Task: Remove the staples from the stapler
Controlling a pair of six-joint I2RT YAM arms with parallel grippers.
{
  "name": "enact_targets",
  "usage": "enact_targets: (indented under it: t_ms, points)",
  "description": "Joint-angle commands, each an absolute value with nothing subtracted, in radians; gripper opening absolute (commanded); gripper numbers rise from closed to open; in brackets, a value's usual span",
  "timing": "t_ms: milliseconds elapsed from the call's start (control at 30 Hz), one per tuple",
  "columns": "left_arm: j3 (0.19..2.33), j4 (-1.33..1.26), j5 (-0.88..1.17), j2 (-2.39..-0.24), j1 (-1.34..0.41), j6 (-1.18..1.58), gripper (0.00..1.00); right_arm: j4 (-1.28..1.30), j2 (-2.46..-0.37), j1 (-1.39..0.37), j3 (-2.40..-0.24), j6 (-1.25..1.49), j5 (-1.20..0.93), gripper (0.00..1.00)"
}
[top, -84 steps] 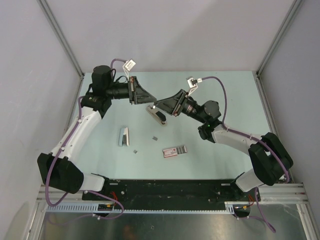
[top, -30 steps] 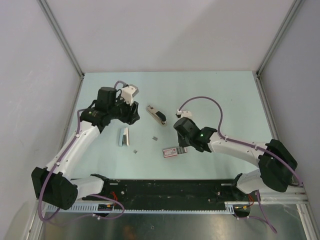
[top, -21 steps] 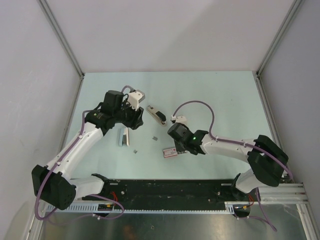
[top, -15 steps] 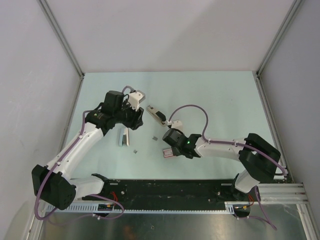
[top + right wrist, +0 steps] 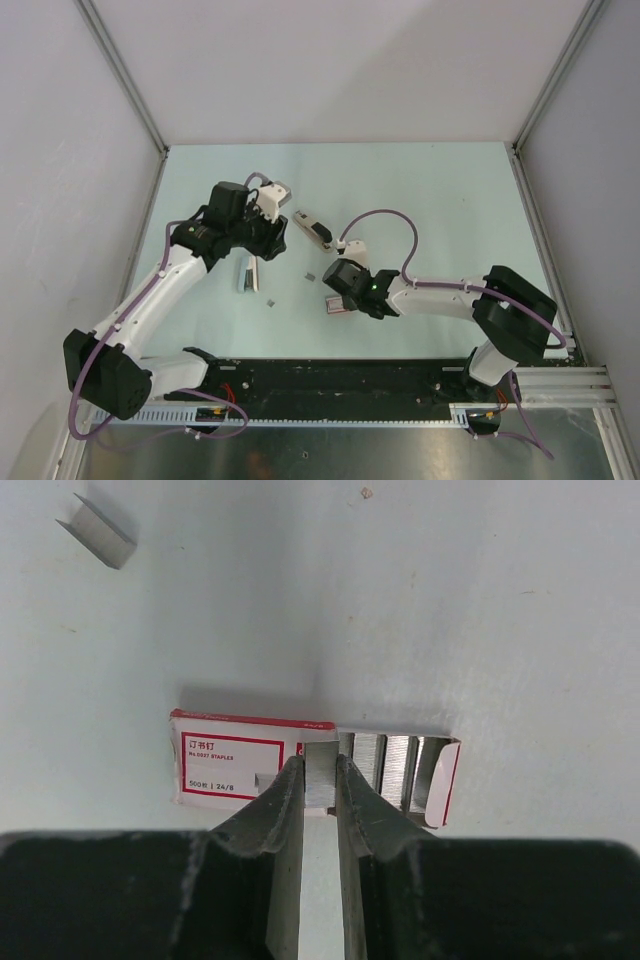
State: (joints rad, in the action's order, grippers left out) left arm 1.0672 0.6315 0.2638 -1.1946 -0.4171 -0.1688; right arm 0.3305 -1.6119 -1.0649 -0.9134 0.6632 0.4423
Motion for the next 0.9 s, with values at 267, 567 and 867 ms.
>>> enact_targets:
  t_ms: [267, 567, 867]
  points:
    - [1.065, 0.626, 0.269, -1.161, -0.436, -0.216, 0.54, 0.347, -1.551, -1.071, -0.885, 0.694, 0.523, 0.00]
    - [1.066, 0.627, 0.263, -1.155, -0.443, -0.215, 0.53, 0.333, -1.545, -1.071, -0.871, 0.695, 0.516, 0.00]
    - [1.066, 0.628, 0.261, -1.155, -0.448, -0.212, 0.53, 0.327, -1.559, -1.070, -0.867, 0.688, 0.525, 0.00]
